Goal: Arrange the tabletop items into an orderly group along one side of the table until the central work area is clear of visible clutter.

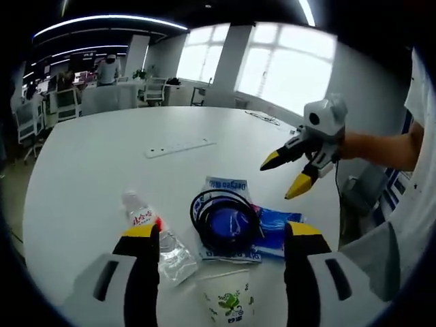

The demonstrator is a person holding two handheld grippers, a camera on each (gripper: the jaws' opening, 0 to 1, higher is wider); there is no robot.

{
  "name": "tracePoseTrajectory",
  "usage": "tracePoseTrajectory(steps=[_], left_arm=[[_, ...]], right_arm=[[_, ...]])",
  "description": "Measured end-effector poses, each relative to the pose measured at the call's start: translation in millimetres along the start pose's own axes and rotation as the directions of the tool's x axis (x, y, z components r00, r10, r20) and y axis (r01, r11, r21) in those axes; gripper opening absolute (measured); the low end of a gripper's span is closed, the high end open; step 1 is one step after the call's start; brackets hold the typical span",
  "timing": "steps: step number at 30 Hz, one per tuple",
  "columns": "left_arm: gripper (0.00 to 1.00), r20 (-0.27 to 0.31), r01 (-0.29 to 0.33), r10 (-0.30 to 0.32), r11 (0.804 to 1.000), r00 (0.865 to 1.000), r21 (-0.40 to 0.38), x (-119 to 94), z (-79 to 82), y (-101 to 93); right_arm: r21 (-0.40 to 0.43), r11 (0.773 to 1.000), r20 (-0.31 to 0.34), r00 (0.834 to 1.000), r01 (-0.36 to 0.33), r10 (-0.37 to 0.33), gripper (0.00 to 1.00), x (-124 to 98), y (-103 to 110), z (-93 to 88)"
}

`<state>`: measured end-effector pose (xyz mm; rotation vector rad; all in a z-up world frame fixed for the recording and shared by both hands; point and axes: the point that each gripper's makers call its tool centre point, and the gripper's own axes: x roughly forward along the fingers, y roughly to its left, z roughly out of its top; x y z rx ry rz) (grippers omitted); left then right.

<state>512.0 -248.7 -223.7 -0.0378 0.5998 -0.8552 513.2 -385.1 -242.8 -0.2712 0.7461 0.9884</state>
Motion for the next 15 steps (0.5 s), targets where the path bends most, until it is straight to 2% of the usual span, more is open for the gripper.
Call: tracePoseTrajectory(steps=[15], left_arm=[[0.68,-0.027,0.005,-0.005,1.0,1.0,0.008,18.2,-4.1,5.9]], right_arm=[[0.02,1.0,-0.011,1.0,-0.009,0.009,0.48,19.5,-7.3,-1.2]])
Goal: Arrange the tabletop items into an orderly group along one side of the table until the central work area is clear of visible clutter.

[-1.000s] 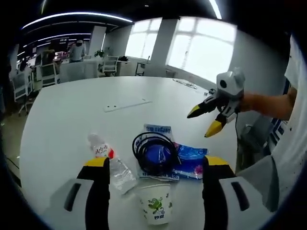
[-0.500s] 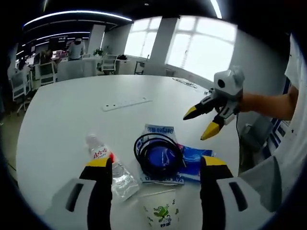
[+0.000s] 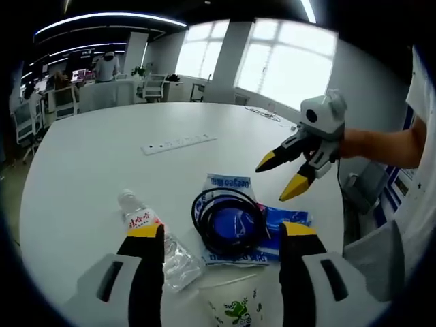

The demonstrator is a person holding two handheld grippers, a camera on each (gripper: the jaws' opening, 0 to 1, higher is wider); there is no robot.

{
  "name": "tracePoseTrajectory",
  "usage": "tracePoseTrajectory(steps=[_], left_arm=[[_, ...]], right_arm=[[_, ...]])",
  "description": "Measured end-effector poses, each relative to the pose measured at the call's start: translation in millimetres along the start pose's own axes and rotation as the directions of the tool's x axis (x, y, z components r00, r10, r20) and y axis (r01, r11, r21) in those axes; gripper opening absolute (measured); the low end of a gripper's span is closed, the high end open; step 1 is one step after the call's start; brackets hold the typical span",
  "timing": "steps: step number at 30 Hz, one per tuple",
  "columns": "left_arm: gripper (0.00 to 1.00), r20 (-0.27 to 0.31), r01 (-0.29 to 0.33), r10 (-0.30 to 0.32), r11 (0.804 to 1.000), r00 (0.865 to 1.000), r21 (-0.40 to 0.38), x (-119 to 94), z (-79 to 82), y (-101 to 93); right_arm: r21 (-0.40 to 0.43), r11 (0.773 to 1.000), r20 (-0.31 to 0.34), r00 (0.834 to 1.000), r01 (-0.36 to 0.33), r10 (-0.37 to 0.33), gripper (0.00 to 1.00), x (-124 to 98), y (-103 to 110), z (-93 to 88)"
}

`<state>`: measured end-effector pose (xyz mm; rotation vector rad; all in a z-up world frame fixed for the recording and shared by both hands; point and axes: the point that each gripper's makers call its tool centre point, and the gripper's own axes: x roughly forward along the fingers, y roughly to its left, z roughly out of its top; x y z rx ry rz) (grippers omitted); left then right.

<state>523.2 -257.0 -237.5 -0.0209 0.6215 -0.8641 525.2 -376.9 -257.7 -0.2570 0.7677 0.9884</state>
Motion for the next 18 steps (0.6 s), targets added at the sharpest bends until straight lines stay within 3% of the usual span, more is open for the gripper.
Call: tracePoseTrajectory(steps=[18], left_arm=[[0.62,-0.05,0.047,-0.046,0.999,0.998,0.019,28.6,-6.9,-0.6]], right_arm=[[0.014,1.0,-0.009,1.0,-0.01,0.01,0.43,22.7,-9.0,2.2]])
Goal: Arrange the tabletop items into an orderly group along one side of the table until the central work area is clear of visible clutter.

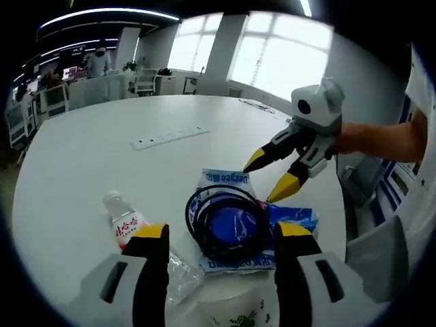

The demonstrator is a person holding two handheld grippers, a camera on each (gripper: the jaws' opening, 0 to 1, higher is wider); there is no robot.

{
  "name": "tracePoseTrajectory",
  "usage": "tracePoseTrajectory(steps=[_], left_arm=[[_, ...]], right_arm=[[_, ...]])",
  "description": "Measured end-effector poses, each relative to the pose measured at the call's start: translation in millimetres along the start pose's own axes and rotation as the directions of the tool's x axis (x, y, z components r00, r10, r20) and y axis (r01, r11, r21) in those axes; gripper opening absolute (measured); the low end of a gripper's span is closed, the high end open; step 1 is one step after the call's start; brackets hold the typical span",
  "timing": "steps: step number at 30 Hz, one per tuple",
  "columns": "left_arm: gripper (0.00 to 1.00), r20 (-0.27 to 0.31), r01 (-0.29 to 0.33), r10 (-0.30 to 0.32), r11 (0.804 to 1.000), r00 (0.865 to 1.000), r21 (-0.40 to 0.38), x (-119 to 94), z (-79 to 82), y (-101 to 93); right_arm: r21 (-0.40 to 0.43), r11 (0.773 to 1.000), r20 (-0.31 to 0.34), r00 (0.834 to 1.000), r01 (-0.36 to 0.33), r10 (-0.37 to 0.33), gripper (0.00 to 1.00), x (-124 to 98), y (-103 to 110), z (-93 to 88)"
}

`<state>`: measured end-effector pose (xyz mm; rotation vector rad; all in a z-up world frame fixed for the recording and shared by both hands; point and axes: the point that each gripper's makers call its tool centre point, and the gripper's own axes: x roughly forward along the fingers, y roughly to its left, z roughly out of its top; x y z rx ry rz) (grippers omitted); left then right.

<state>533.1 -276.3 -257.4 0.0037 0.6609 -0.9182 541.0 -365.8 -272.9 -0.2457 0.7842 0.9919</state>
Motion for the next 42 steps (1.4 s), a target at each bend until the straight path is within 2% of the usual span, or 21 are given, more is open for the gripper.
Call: tracePoseTrajectory(steps=[17,26,27,34,42], left_arm=[[0.56,-0.076,-0.006,0.008,1.0,0.997,0.021,19.0,-12.6,4.1],[0.47,-0.12,-0.026,0.026,1.0,0.992,0.007,29.5,-18.0,7.8],[0.47,-0.118,-0.025,0.022,0.999,0.993,-0.02,31.4,-17.5,7.5],[0.38,-0.136,-0.048,0.04,0.997,0.99,-0.053,38.4,-19.3,11.4],[0.29,-0.175,-0.091,0.08,0.995,0.981,-0.051,42.8,-27.7,14.9]], right_arm=[[0.019,1.0,-0.009,1.0,-0.006,0.007,0.3,21.0,-3.3,0.8],[0.067,0.998,-0.023,1.0,0.006,-0.004,0.22,29.8,-6.7,-3.5],[0.071,0.997,-0.025,1.0,0.009,-0.007,0.22,31.0,-8.3,-4.5],[0.106,0.994,-0.025,1.0,0.017,-0.015,0.17,34.9,-8.9,-4.6],[0.152,0.988,-0.03,0.999,0.034,-0.029,0.11,39.6,-6.0,-4.3]])
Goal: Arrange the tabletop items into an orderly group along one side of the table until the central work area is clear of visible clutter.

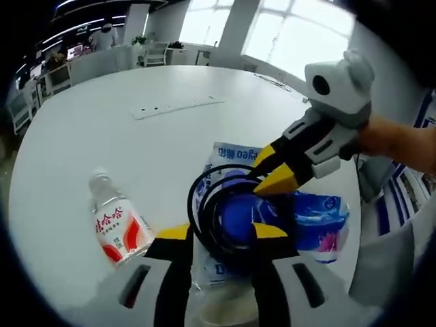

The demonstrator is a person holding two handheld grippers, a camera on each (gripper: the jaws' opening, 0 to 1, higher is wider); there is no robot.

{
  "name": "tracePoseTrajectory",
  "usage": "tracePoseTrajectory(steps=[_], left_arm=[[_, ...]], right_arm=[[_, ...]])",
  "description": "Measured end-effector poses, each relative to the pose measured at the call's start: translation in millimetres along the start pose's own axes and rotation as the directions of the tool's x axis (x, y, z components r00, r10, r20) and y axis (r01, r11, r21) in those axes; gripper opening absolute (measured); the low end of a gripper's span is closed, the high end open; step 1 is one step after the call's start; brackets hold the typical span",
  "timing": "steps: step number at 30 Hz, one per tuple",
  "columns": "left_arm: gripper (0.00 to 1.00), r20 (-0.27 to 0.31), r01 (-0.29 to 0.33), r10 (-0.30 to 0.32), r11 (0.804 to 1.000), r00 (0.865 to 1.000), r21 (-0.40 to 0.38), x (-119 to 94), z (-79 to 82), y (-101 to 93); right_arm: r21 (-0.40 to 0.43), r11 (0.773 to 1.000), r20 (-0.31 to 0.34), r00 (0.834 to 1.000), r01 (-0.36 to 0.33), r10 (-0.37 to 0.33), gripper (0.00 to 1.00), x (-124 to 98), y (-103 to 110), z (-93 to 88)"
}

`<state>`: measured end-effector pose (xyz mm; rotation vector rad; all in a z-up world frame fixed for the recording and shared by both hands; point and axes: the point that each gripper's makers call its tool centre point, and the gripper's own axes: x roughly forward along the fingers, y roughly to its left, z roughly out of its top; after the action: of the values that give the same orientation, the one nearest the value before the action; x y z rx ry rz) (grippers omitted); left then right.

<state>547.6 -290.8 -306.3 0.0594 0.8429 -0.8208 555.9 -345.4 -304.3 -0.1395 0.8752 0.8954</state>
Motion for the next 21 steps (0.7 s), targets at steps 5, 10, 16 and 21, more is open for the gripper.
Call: tracePoseTrajectory(steps=[5,10,16,21], left_arm=[[0.17,-0.014,-0.053,0.054,0.998,0.998,0.029,0.4,-2.0,8.7],[0.11,-0.016,-0.068,0.068,0.998,0.998,0.009,0.1,-1.6,11.0],[0.09,-0.038,-0.094,0.095,0.995,0.995,0.032,0.9,-4.3,11.7],[0.05,-0.026,-0.094,0.094,0.995,0.995,-0.036,-2.7,-2.5,13.1]], right_arm=[[0.037,0.999,0.012,0.999,0.034,-0.034,0.06,-0.8,-5.1,1.0],[0.073,0.997,0.023,0.999,0.04,-0.042,0.04,-0.7,-5.8,1.5],[0.112,0.993,0.034,0.998,0.043,-0.047,0.02,-1.2,-3.5,3.0],[0.158,0.987,0.056,0.997,0.042,-0.052,0.0,-4.6,-5.0,6.7]])
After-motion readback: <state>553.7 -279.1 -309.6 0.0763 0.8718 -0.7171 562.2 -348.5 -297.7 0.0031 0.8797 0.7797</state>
